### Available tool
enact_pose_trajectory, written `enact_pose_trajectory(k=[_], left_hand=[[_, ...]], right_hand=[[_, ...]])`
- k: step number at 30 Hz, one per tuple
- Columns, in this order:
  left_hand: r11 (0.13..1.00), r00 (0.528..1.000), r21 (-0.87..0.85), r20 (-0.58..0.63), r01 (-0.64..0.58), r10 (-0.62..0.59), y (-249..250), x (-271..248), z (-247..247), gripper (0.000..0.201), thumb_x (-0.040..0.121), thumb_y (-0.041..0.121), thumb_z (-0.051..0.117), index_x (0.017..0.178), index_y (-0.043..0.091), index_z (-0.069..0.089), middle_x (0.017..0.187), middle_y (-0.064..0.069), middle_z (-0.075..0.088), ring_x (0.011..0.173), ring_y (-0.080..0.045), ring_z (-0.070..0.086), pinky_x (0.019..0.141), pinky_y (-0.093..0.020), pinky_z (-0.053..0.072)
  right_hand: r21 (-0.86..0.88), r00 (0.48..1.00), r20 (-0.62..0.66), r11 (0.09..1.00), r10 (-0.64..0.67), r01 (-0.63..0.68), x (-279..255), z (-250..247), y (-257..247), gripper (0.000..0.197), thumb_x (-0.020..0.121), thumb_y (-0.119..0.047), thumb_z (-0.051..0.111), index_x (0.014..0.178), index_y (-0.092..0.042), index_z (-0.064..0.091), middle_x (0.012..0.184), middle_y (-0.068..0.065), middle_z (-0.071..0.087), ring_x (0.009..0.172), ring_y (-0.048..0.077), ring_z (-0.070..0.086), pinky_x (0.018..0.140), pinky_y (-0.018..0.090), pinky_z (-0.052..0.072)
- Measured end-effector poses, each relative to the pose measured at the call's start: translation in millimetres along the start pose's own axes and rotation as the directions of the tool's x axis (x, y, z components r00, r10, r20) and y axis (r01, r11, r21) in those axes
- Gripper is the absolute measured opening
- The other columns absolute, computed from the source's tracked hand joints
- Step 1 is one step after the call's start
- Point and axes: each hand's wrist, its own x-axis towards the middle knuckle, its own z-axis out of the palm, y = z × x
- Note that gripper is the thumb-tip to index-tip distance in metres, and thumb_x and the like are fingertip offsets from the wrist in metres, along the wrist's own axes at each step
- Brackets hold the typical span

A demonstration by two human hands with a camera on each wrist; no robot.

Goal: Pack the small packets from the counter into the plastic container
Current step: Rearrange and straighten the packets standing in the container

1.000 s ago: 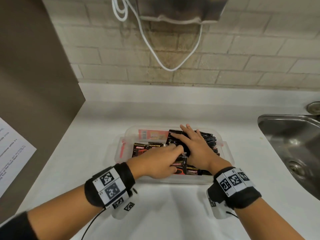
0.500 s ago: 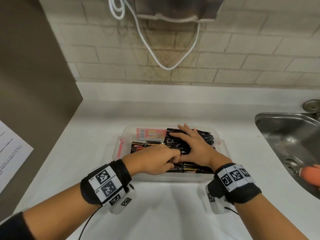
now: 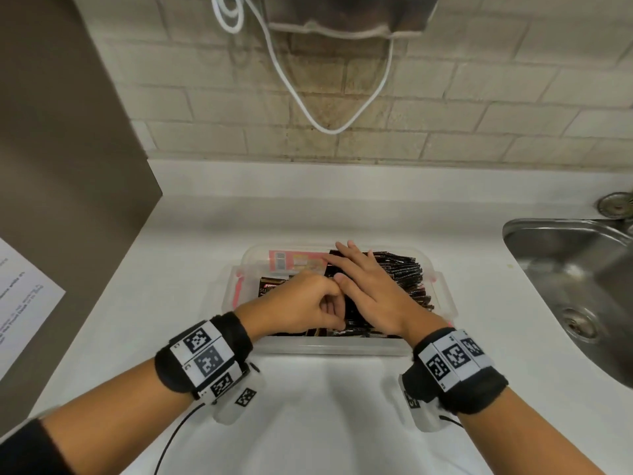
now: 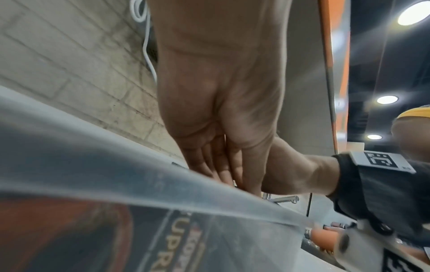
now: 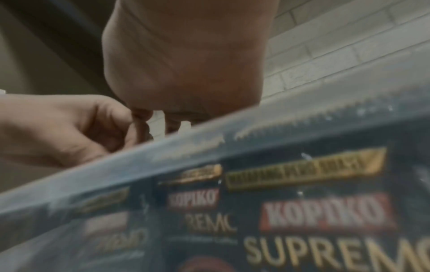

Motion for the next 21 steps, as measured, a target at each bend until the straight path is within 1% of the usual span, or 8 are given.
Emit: enact_pose_trajectory(k=[3,5,7,9,11,14,17,21], left_hand=[[0.998,0.999,-0.059,-0.027,0.021,-0.022,-5,-4,-16,0.009,0.083,0.028,0.08,0.086,0.021,0.077,0.082,0.012,0.074,0.078,0.0,0.067,0.076,-0.019,0.054],[0.997,0.996,-0.057,-0.073,0.044,-0.048,-9,-6,-36,0.007,0.087,0.028,0.076,0.09,0.023,0.078,0.085,0.015,0.074,0.081,0.002,0.067,0.081,-0.022,0.054],[0.995,0.991,0.037,-0.1,0.088,-0.084,-13,-4,-57,0.01,0.092,0.024,0.069,0.098,0.027,0.076,0.091,0.017,0.074,0.087,0.003,0.067,0.086,-0.023,0.054],[0.974,0.99,0.181,-0.062,0.136,-0.126,-16,0,-71,0.021,0.096,0.017,0.061,0.11,0.023,0.074,0.106,0.013,0.072,0.099,-0.003,0.066,0.093,-0.027,0.052],[0.934,0.982,0.316,0.025,0.169,-0.187,-19,5,-77,0.03,0.098,0.014,0.054,0.125,0.018,0.066,0.125,0.004,0.066,0.114,-0.012,0.061,0.101,-0.029,0.047],[0.859,0.936,0.478,0.182,0.185,-0.302,-23,15,-72,0.046,0.099,0.015,0.052,0.145,0.016,0.047,0.145,-0.004,0.051,0.13,-0.021,0.049,0.109,-0.036,0.04],[0.84,0.902,0.523,0.279,0.146,-0.33,-27,24,-59,0.053,0.102,0.021,0.051,0.152,0.016,0.034,0.151,-0.005,0.043,0.134,-0.024,0.045,0.111,-0.037,0.037],[0.833,0.88,0.55,0.36,0.068,-0.31,-27,34,-49,0.059,0.1,0.021,0.056,0.153,0.019,0.032,0.156,-0.003,0.037,0.139,-0.025,0.04,0.115,-0.042,0.034]], right_hand=[[-0.055,0.999,-0.009,0.998,-0.035,0.034,-2,8,4,0.052,0.105,-0.044,0.032,0.155,-0.032,0.026,0.165,-0.002,0.014,0.152,0.011,-0.005,0.124,0.047,-0.004],[-0.171,0.997,0.016,0.982,-0.075,0.076,-3,12,8,0.066,0.097,-0.065,0.031,0.156,-0.036,0.018,0.166,-0.002,0.007,0.151,0.01,-0.012,0.123,0.046,-0.007],[-0.319,0.995,0.058,0.943,-0.076,0.091,-3,16,12,0.085,0.085,-0.083,0.031,0.155,-0.043,0.007,0.166,-0.002,-0.004,0.149,0.011,-0.021,0.122,0.047,-0.011],[-0.425,0.994,0.095,0.901,-0.052,0.087,-3,20,16,0.096,0.075,-0.093,0.031,0.153,-0.049,-0.005,0.165,-0.001,-0.012,0.148,0.013,-0.026,0.121,0.049,-0.014],[-0.452,0.994,0.107,0.889,-0.026,0.072,-1,21,19,0.098,0.073,-0.095,0.029,0.151,-0.051,-0.009,0.165,-0.001,-0.014,0.148,0.013,-0.026,0.121,0.05,-0.014],[-0.46,0.995,0.103,0.887,-0.003,0.051,1,21,21,0.099,0.074,-0.095,0.026,0.154,-0.046,-0.006,0.166,-0.001,-0.01,0.149,0.011,-0.021,0.122,0.047,-0.012],[-0.454,0.996,0.094,0.89,-0.007,0.049,0,22,21,0.106,0.072,-0.096,0.028,0.156,-0.04,-0.002,0.166,-0.003,-0.006,0.15,0.01,-0.016,0.122,0.044,-0.011],[-0.444,0.996,0.092,0.894,-0.017,0.056,-1,21,20,0.111,0.07,-0.096,0.029,0.157,-0.034,0.0,0.166,-0.005,-0.003,0.151,0.009,-0.014,0.123,0.044,-0.008]])
